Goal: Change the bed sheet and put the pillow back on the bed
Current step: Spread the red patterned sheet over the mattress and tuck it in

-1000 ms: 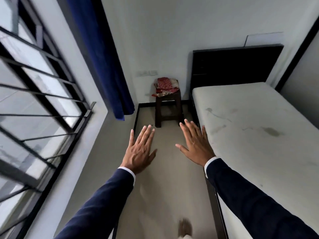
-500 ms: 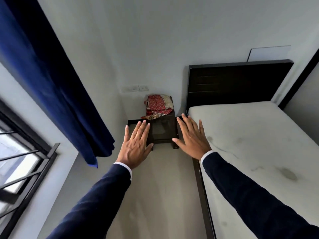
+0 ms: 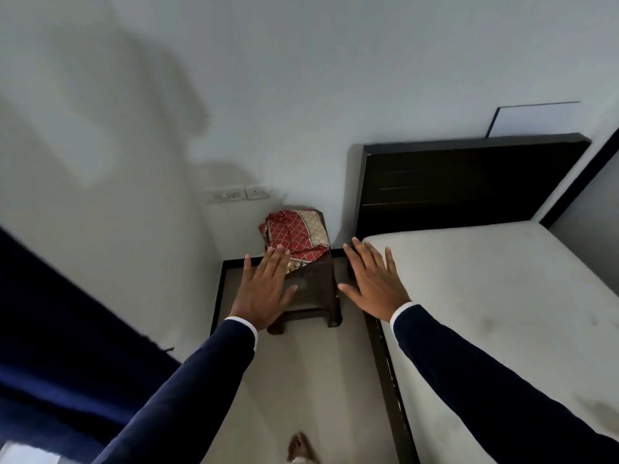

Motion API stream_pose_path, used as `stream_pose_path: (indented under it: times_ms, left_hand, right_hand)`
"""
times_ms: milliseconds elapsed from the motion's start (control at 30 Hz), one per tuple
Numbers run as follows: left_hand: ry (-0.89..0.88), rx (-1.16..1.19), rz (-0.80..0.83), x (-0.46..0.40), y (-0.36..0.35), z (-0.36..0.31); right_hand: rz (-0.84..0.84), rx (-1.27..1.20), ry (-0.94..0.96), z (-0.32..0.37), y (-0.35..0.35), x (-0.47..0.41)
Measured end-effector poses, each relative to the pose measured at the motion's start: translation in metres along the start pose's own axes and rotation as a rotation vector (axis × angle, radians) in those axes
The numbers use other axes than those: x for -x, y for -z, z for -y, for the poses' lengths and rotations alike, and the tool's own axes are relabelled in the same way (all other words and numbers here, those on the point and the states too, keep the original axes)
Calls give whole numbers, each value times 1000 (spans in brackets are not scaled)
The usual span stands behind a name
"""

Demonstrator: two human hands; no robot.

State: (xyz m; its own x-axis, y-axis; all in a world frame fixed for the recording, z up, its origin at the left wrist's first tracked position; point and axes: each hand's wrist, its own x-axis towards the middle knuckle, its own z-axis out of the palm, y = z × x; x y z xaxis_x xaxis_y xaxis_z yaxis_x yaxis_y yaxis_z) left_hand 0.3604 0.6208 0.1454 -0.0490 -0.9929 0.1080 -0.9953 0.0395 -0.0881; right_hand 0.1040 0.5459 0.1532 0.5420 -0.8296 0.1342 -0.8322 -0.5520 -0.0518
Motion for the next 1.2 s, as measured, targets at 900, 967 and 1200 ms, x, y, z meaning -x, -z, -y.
stream_pose_path:
  times_ms: [900, 967, 1200]
  left_hand:
    - [403, 653, 678, -381, -262, 143]
    - [583, 874, 659, -394, -290, 144]
    - [970, 1263, 463, -408, -331, 139]
  right_hand:
    - [636, -211, 121, -140, -297, -440]
    - [682, -225, 142, -141, -326, -459]
    - [786, -338, 167, -127, -391, -471]
